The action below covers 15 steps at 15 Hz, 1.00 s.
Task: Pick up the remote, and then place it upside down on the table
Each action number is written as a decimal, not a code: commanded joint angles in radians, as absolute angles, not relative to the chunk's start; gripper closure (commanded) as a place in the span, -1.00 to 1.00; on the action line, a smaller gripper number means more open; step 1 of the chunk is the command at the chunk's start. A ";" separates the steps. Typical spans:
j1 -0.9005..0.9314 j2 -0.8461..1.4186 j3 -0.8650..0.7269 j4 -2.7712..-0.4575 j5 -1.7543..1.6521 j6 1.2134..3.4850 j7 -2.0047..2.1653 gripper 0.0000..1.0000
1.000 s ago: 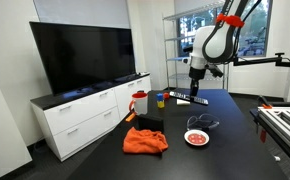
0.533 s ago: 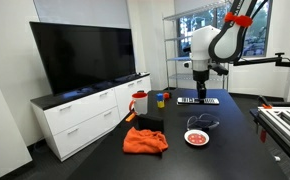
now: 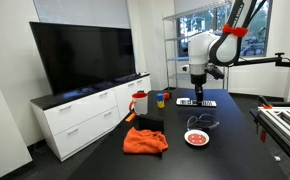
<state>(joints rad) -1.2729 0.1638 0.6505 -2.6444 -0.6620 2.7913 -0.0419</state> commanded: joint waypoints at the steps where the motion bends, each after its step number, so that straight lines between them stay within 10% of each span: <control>1: -1.217 0.246 0.586 -2.561 -0.790 2.759 0.079 0.37; 3: -1.193 0.284 0.559 -2.534 -0.829 2.756 0.121 -0.63; 6: -1.164 0.326 0.534 -2.502 -0.857 2.758 0.154 -0.94; 15: -0.675 0.161 0.074 -2.610 -0.419 2.741 -0.166 -1.00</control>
